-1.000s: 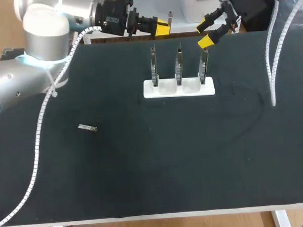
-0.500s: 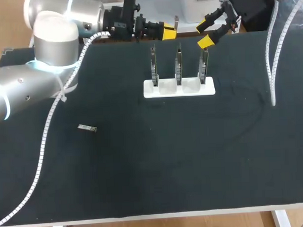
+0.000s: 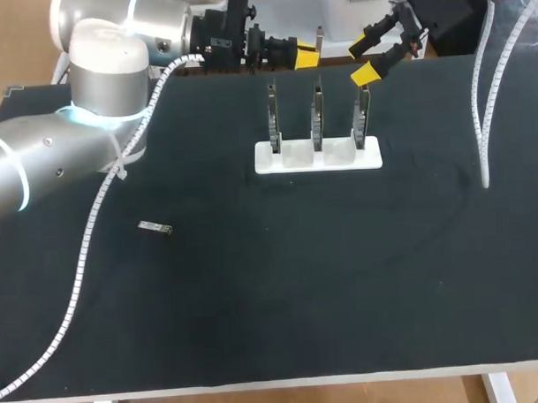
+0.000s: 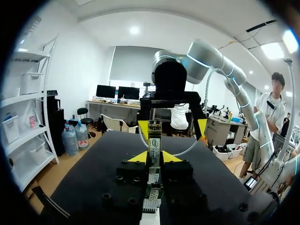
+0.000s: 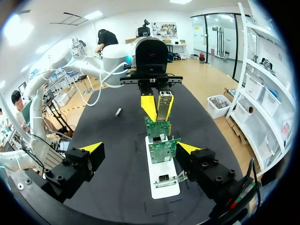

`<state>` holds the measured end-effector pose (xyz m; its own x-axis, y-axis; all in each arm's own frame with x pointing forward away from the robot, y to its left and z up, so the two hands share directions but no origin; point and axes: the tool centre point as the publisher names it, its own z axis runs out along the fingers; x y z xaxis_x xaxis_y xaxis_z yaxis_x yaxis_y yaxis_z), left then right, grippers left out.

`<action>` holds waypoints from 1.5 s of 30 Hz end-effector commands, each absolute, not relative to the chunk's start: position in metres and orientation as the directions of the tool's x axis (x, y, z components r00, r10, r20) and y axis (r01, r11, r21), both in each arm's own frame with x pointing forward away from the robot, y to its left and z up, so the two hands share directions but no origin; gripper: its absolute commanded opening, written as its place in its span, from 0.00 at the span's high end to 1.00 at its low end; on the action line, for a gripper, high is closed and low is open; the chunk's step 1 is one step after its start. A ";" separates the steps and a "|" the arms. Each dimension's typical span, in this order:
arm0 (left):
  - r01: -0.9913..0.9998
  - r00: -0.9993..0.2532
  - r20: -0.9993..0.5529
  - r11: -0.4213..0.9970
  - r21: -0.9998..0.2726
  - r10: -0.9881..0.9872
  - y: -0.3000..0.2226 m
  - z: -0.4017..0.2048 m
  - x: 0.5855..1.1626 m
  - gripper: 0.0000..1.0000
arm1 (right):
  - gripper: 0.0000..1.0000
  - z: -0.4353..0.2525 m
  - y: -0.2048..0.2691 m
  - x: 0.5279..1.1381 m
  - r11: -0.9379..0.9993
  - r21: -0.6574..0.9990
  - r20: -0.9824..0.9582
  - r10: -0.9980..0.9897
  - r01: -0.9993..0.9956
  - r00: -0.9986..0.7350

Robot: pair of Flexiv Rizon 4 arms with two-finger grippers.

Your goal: Pick up the optical module with the left hand, and insert it into the network port with the right hand.

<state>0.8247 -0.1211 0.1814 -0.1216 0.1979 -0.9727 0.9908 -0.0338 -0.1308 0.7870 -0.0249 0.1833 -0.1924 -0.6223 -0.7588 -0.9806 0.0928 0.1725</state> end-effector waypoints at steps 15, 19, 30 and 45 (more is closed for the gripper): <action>0.989 -0.136 -0.973 -0.034 -0.145 0.188 -0.123 0.181 0.826 1.00 | 0.00 0.184 -0.025 0.784 0.098 0.168 -0.759 -0.622 -0.981 -0.192; 0.991 -0.126 -0.974 -0.030 -0.134 0.191 -0.121 0.182 0.825 1.00 | 0.00 0.184 -0.025 0.784 0.098 0.168 -0.759 -0.622 -0.981 -0.192; 0.991 -0.126 -0.974 -0.030 -0.134 0.191 -0.121 0.182 0.825 1.00 | 0.00 0.184 -0.025 0.784 0.098 0.168 -0.759 -0.622 -0.981 -0.192; 0.991 -0.126 -0.974 -0.030 -0.134 0.191 -0.121 0.182 0.825 1.00 | 0.00 0.184 -0.025 0.784 0.098 0.168 -0.759 -0.622 -0.981 -0.192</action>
